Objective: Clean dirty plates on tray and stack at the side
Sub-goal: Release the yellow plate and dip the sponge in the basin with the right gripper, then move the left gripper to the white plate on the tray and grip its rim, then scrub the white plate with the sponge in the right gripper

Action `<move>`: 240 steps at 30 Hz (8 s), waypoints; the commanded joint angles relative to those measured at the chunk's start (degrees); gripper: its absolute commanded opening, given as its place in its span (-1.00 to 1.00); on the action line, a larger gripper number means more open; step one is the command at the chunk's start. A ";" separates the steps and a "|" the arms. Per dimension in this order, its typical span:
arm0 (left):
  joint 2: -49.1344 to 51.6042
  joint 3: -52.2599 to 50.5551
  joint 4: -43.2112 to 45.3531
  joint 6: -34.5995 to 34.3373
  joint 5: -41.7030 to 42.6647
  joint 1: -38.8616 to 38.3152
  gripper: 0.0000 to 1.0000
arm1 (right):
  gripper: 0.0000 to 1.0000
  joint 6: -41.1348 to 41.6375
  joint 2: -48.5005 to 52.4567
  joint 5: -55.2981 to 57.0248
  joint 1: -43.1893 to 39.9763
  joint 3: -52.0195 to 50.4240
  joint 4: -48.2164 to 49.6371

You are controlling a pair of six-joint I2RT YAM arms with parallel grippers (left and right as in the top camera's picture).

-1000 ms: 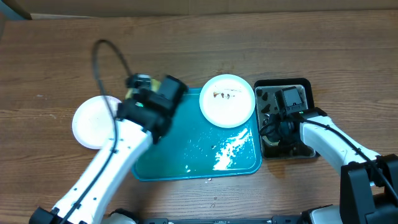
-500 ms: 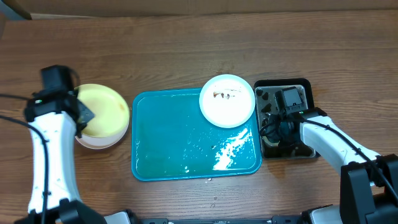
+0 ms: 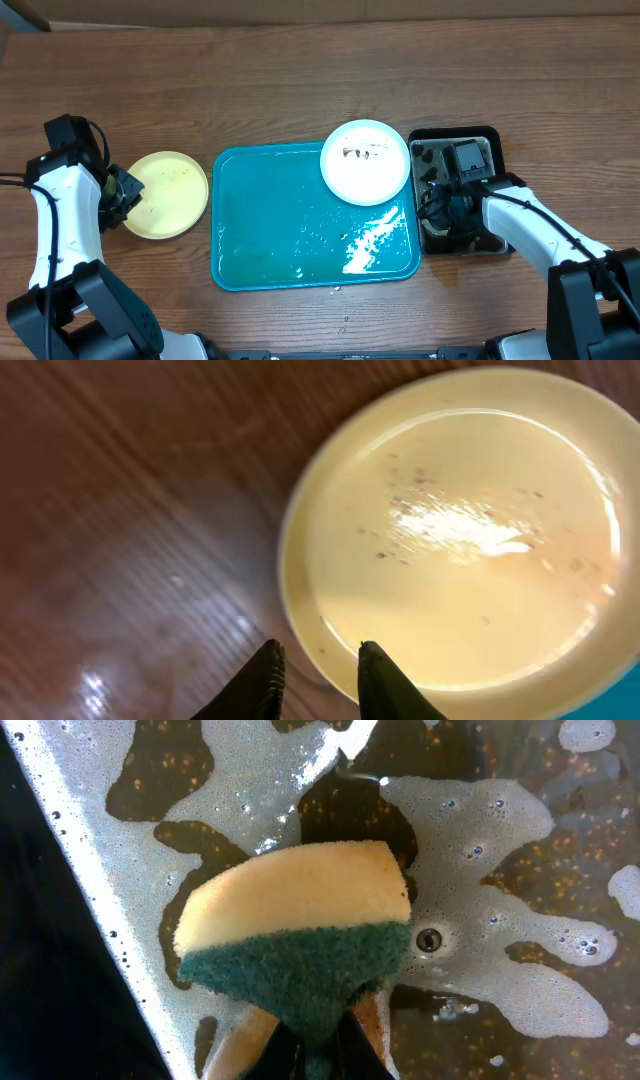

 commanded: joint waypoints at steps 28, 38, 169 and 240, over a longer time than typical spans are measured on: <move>-2.58 1.29 -5.05 9.94 17.66 -33.44 -0.38 | -0.92 -3.19 2.10 -21.79 -5.31 -2.64 -1.16; -2.58 1.29 -5.88 9.97 17.16 -34.53 -0.40 | -0.92 14.03 2.60 -4.96 -8.74 -4.04 -2.51; 8.28 -1.49 -4.44 4.44 6.67 -48.78 -0.92 | -0.92 -6.73 -4.72 -30.25 6.54 12.09 -6.93; 9.73 -1.38 0.90 -3.15 12.15 -55.89 -0.70 | -0.92 13.77 14.47 -15.76 20.85 12.09 0.83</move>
